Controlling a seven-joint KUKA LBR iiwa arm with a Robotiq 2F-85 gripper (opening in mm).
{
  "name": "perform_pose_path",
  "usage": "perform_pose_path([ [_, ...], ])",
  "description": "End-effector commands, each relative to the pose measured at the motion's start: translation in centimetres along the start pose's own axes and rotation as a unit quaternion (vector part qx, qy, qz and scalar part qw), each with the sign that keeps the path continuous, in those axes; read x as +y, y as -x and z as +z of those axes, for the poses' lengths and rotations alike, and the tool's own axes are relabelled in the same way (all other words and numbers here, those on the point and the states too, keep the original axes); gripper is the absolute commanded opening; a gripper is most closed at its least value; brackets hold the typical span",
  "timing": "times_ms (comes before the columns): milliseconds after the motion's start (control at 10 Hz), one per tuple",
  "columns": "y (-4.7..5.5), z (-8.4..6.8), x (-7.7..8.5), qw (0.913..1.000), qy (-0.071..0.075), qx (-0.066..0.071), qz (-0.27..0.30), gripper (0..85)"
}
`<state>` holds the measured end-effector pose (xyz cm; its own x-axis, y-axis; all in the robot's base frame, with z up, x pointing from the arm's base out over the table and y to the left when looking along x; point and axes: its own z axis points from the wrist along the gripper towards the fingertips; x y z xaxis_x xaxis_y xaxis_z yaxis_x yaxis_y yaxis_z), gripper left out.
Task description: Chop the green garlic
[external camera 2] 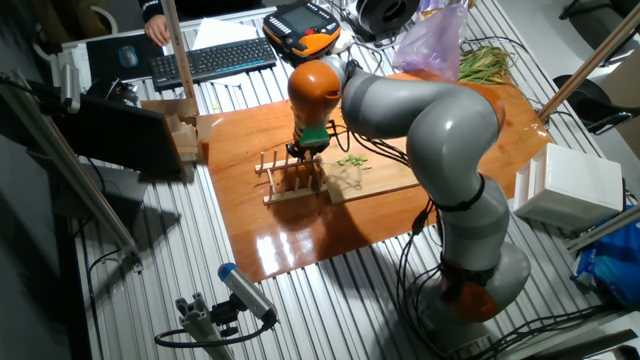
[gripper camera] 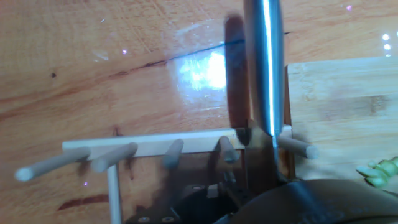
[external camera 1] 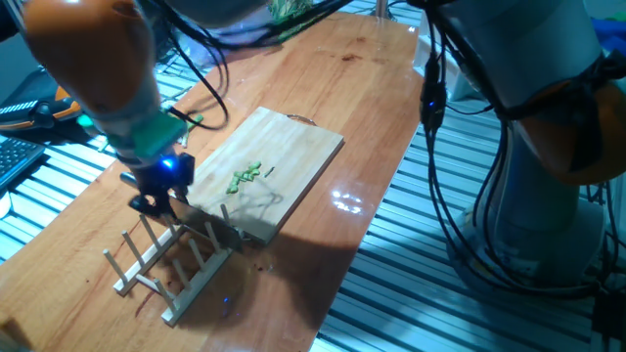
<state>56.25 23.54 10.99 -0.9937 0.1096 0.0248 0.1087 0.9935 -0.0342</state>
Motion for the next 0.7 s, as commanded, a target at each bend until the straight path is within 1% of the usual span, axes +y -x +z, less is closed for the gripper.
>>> perform_pose_path([
  [0, 0.1, -2.8, -0.1, 1.0000, 0.002, 0.007, 0.000, 34.0],
  [100, 0.2, -4.4, -0.2, 1.0000, 0.000, 0.008, -0.003, 34.0],
  [200, 0.2, -5.5, -0.5, 0.9999, -0.002, 0.008, -0.006, 34.0],
  [300, 0.2, -6.4, -1.0, 0.9998, 0.007, 0.009, -0.014, 17.0],
  [400, 0.3, -6.9, -1.6, 0.9995, 0.015, 0.008, -0.025, 17.0],
  [500, 0.3, -7.4, -2.2, 0.9991, 0.025, 0.011, -0.033, 0.0],
  [600, 0.2, -7.7, -2.6, 0.9987, 0.031, 0.016, -0.037, 0.0],
])
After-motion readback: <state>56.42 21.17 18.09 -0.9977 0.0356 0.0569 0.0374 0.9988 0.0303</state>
